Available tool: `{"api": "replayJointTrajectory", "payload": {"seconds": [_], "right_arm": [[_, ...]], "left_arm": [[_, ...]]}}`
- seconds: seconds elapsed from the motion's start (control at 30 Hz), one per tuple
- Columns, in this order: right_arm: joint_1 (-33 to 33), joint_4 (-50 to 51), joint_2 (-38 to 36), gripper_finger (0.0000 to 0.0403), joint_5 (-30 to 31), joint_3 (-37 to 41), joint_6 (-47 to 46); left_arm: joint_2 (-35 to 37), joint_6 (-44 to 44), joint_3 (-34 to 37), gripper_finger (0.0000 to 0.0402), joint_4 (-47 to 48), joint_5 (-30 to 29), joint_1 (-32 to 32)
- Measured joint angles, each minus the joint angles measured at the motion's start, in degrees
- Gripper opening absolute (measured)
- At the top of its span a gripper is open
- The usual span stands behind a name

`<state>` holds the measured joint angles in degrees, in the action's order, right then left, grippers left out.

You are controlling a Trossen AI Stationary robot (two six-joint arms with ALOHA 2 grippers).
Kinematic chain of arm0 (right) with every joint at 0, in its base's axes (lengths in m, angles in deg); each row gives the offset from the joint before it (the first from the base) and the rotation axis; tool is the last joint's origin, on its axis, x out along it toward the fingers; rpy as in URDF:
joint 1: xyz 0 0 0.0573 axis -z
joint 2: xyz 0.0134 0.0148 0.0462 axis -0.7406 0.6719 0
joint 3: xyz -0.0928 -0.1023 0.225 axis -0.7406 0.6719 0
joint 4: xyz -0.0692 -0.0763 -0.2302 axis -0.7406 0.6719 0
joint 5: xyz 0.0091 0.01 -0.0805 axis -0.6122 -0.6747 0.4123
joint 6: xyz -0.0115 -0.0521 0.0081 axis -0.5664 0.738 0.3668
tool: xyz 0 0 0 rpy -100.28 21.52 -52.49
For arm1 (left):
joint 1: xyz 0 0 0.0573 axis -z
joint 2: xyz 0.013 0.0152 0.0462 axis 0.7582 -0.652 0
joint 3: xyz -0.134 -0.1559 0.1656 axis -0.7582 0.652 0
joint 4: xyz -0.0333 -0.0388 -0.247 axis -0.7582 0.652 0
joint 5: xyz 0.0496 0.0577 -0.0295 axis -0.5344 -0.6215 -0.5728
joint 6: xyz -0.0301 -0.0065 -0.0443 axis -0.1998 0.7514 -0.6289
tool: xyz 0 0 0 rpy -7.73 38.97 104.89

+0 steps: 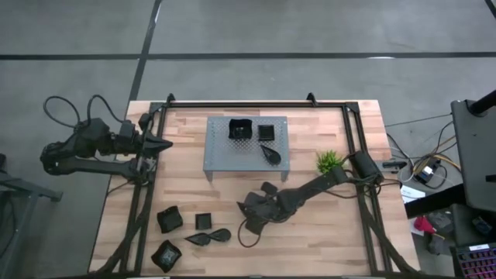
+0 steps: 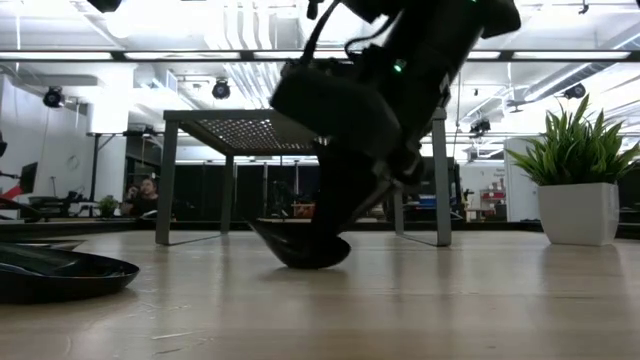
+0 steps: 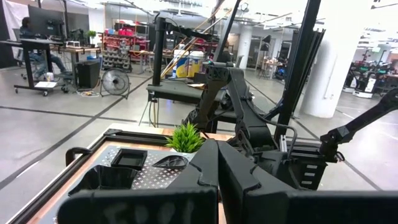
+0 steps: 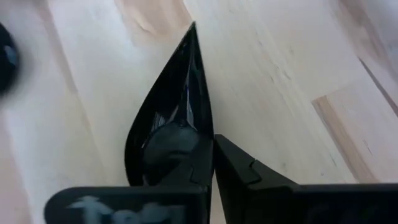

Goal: Pick & Place Mini shaped plates
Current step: Stack the drop-shaped plate on top of the drop-shaped plate on the shelf

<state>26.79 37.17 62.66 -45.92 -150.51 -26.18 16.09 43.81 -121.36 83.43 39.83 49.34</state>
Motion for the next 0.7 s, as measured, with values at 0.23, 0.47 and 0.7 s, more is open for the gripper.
{"api": "replayJointTrajectory", "payload": {"seconds": [0.23, 0.47, 0.7], "right_arm": [[0.02, 0.44, -1.53, 0.0009, -2.29, -3.43, 3.66], [0.11, 6.87, -6.92, 0.0009, -2.33, -5.5, 9.23], [1.0, 16.35, -16.43, 0.0008, -0.13, -5.48, 11.42]], "left_arm": [[0.0, 0.0, 0.01, 0.0, 0.0, 0.0, 0.0], [0.02, 0.0, -0.01, 0.0, 0.0, 0.01, 0.0], [0.02, 0.0, 0.01, 0.0, 0.0, 0.01, 0.0]]}}
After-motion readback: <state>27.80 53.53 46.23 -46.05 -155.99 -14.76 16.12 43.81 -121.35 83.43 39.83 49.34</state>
